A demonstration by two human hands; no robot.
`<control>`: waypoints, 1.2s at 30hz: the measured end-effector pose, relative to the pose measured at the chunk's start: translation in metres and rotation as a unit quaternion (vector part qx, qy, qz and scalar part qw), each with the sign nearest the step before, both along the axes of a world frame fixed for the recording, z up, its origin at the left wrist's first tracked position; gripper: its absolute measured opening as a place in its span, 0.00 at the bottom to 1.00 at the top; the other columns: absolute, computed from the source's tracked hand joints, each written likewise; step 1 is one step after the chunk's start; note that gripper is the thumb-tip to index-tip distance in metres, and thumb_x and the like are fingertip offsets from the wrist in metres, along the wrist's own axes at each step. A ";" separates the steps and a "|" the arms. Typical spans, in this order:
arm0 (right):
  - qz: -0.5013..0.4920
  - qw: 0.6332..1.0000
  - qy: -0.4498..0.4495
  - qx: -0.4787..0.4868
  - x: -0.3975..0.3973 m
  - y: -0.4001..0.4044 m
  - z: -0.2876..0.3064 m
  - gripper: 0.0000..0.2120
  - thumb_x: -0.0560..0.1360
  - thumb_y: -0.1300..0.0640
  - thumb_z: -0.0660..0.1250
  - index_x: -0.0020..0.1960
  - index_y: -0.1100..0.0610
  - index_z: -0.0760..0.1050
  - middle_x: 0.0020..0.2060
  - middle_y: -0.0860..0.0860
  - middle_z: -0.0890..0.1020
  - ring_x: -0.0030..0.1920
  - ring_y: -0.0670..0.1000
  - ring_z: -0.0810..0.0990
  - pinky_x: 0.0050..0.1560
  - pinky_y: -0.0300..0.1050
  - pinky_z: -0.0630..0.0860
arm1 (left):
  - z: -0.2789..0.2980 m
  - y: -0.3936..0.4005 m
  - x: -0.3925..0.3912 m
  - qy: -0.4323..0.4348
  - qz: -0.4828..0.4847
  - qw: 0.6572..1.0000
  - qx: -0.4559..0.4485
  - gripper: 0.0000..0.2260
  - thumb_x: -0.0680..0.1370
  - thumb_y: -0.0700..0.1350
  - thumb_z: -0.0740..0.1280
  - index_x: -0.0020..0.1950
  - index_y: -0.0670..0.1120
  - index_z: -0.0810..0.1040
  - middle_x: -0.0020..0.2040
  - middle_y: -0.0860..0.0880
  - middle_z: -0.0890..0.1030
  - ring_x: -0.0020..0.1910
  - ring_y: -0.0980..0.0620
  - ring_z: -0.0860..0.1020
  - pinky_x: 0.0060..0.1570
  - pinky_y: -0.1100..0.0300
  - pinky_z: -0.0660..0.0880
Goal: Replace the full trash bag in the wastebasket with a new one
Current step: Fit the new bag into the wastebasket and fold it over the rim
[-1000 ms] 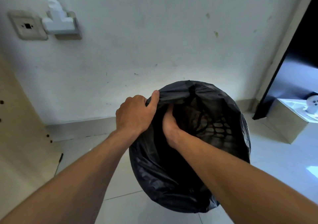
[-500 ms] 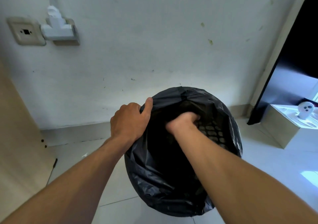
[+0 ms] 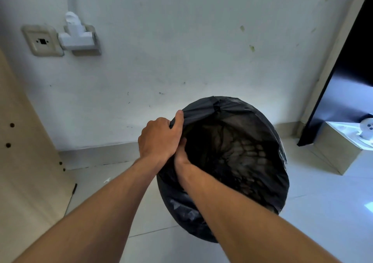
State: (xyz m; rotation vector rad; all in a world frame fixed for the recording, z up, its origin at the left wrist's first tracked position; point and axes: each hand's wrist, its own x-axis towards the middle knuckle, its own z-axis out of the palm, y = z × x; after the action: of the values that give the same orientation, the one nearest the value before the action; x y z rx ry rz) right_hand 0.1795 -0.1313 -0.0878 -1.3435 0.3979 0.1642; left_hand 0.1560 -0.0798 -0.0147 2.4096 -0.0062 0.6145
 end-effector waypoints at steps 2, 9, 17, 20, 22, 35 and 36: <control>0.021 0.998 -0.032 0.052 0.006 0.017 -0.001 0.17 0.86 0.58 0.48 0.62 0.63 0.72 0.39 0.50 0.76 0.38 0.44 0.77 0.34 0.28 0.75 | -0.001 0.001 0.000 -0.008 0.003 1.000 0.001 0.29 0.80 0.63 0.51 0.26 0.45 0.64 0.27 0.48 0.71 0.29 0.47 0.70 0.33 0.56 0.63; 0.057 0.968 -0.038 -0.242 0.000 0.001 0.006 0.31 0.82 0.39 0.43 0.70 0.57 0.71 0.67 0.59 0.75 0.69 0.60 0.71 0.72 0.52 0.64 | -0.001 0.014 0.009 0.032 0.039 0.998 -0.032 0.29 0.79 0.65 0.50 0.28 0.45 0.66 0.31 0.47 0.74 0.35 0.44 0.74 0.37 0.55 0.67; 0.176 0.837 -0.211 -0.474 -0.009 -0.050 0.075 0.18 0.81 0.41 0.56 0.56 0.52 0.77 0.49 0.48 0.84 0.50 0.50 0.81 0.55 0.49 0.76 | 0.003 0.028 0.030 0.165 0.084 0.969 -0.166 0.30 0.81 0.61 0.45 0.63 0.40 0.73 0.56 0.41 0.79 0.52 0.40 0.79 0.53 0.48 0.77; 0.221 0.778 -0.288 -0.512 -0.020 -0.055 0.081 0.20 0.81 0.40 0.53 0.49 0.51 0.78 0.42 0.48 0.83 0.43 0.49 0.80 0.50 0.52 0.77 | 0.010 0.033 0.025 0.189 0.078 0.943 -0.263 0.24 0.83 0.56 0.45 0.67 0.40 0.66 0.50 0.39 0.81 0.33 0.46 0.81 0.35 0.52 0.82; 0.232 0.730 -0.329 -0.552 -0.023 -0.056 0.075 0.22 0.81 0.39 0.52 0.41 0.50 0.75 0.34 0.49 0.80 0.36 0.49 0.78 0.42 0.51 0.76 | 0.013 0.040 0.019 0.217 0.068 0.912 -0.341 0.21 0.84 0.54 0.46 0.66 0.41 0.67 0.40 0.40 0.81 0.21 0.50 0.77 0.22 0.59 0.78; 0.184 0.441 -0.505 -0.719 -0.033 -0.078 0.034 0.15 0.79 0.43 0.57 0.57 0.50 0.75 0.47 0.46 0.81 0.49 0.50 0.77 0.56 0.49 0.71 | 0.000 0.083 0.009 0.278 0.083 0.852 -0.436 0.12 0.79 0.41 0.58 0.61 0.40 0.74 0.40 0.43 0.76 0.34 0.47 0.75 0.26 0.57 0.71; 0.146 0.420 -0.519 -0.730 -0.031 -0.079 0.032 0.12 0.78 0.46 0.61 0.57 0.51 0.76 0.48 0.47 0.80 0.50 0.51 0.77 0.56 0.51 0.70 | 0.000 0.084 0.011 0.272 0.085 0.842 -0.458 0.12 0.79 0.40 0.59 0.61 0.40 0.74 0.40 0.44 0.76 0.34 0.48 0.75 0.26 0.57 0.71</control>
State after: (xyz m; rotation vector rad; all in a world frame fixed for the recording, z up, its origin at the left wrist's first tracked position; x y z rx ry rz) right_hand 0.1486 -0.2105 -0.0558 -2.8532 -1.1452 -1.0074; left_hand 0.1673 0.0037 -0.0147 1.5521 0.6104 -0.0538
